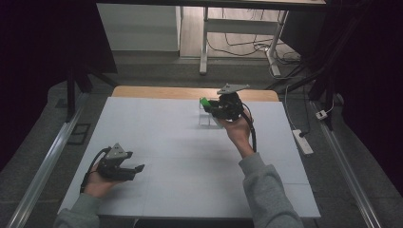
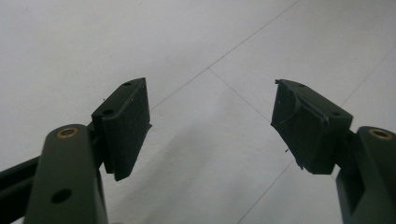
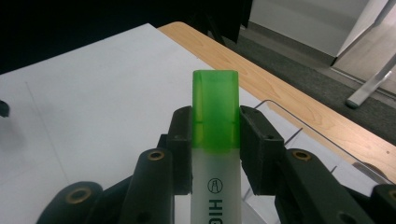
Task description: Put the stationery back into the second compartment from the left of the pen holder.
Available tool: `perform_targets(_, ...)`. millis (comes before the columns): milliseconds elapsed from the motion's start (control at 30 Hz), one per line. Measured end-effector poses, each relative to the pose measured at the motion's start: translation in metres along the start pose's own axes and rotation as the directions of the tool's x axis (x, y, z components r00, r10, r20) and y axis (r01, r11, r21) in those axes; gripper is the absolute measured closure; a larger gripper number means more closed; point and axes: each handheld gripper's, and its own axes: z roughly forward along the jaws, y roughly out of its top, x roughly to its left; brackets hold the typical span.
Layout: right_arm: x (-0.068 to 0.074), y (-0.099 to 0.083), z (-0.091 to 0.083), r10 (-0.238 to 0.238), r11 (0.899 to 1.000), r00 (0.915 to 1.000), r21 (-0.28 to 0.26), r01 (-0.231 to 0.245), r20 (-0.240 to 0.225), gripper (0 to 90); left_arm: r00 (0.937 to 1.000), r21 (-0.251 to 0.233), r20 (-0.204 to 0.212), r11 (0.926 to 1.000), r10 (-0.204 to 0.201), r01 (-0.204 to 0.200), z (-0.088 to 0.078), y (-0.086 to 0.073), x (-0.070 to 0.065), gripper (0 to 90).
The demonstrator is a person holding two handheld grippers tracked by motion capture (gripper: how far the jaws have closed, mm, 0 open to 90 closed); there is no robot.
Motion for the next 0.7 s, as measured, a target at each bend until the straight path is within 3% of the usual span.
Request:
perform_targets(400,-0.019,-0.001,0.01,0.032,0.999,0.999,-0.022,-0.032,0.032,66.6,1.0,0.004,-0.002,1.0,0.0,0.0,0.0,0.0,0.001,27.6)
perform_targets(700,-0.033,0.007,0.015,0.059,0.996,0.9977,-0.069,-0.057,0.033,66.6,1.0,0.004,-0.003,1.0,0.001,-0.001,0.001,0.0,0.002,27.5)
